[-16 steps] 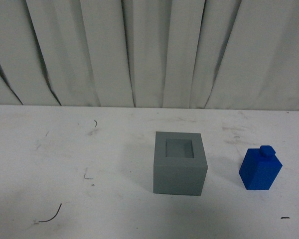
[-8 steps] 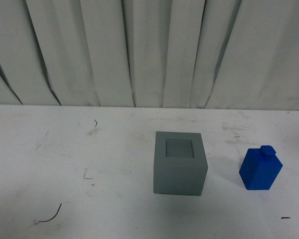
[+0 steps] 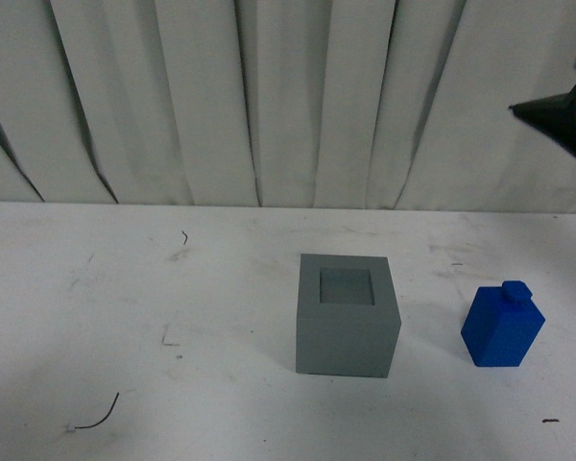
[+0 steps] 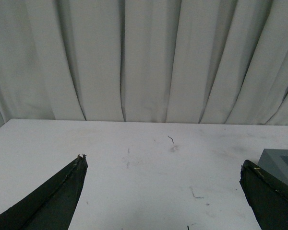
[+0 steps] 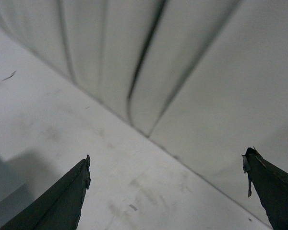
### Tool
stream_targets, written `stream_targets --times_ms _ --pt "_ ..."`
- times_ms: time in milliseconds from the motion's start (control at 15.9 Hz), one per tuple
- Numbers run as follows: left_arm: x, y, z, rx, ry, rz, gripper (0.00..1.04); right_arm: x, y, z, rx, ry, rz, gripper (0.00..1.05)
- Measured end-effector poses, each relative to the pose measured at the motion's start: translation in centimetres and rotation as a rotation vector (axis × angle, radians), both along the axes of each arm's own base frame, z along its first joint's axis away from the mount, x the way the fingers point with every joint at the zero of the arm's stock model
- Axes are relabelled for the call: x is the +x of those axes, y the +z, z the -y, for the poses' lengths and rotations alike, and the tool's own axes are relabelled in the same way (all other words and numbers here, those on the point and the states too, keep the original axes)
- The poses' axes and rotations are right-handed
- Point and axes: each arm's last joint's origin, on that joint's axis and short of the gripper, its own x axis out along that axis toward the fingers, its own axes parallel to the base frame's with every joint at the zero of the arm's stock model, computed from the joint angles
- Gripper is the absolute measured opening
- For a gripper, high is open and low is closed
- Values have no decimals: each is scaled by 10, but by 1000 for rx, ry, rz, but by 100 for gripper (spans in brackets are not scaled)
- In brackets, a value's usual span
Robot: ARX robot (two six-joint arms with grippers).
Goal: Insert blue part into gray base
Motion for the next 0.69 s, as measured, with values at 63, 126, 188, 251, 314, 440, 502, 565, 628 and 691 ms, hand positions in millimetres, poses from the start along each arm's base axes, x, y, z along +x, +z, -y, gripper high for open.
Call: stream_targets --times_ms 63,126,188,251,314,440,502,565,628,691 --pt "0 0 0 0 0 0 98 1 -2 -8 -69 80 -47 98" --pt "0 0 0 0 0 0 98 4 -4 -16 -143 153 -93 98" --pt "0 0 0 0 0 0 98 6 -10 -18 -226 202 -130 98" --pt "0 0 0 0 0 0 98 9 -16 -19 -307 239 -175 98" --pt "0 0 0 0 0 0 98 12 -23 -20 -390 289 -207 98" --pt "0 0 0 0 0 0 98 15 -29 -26 -505 396 -279 98" --pt "0 0 0 0 0 0 98 16 -28 -31 -562 447 -311 98" --pt "0 0 0 0 0 0 98 17 -27 -38 -625 517 -343 98" --pt "0 0 0 0 0 0 98 17 -31 -41 -703 583 -384 98" --pt "0 0 0 0 0 0 98 17 -41 -44 -778 635 -414 98"
